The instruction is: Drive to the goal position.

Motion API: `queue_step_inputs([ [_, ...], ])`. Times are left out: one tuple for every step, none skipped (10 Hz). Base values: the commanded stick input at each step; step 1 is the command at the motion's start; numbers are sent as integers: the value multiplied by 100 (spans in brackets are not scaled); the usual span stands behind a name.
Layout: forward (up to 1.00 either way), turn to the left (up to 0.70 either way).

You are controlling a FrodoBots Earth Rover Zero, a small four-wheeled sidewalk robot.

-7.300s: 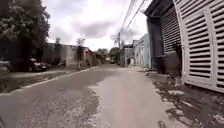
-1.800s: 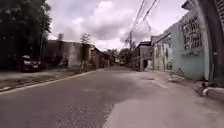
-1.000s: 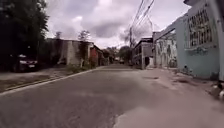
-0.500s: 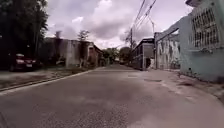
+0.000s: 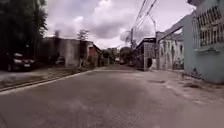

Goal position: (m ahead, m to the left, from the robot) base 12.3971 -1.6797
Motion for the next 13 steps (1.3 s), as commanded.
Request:
queue_step_inputs([
  [50,0],
  [50,0],
  [50,0],
  [50,0],
  [50,0],
  [50,0],
  [50,0],
  [50,0],
  [50,0],
  [50,0],
  [50,0],
  [50,0],
  [50,0],
])
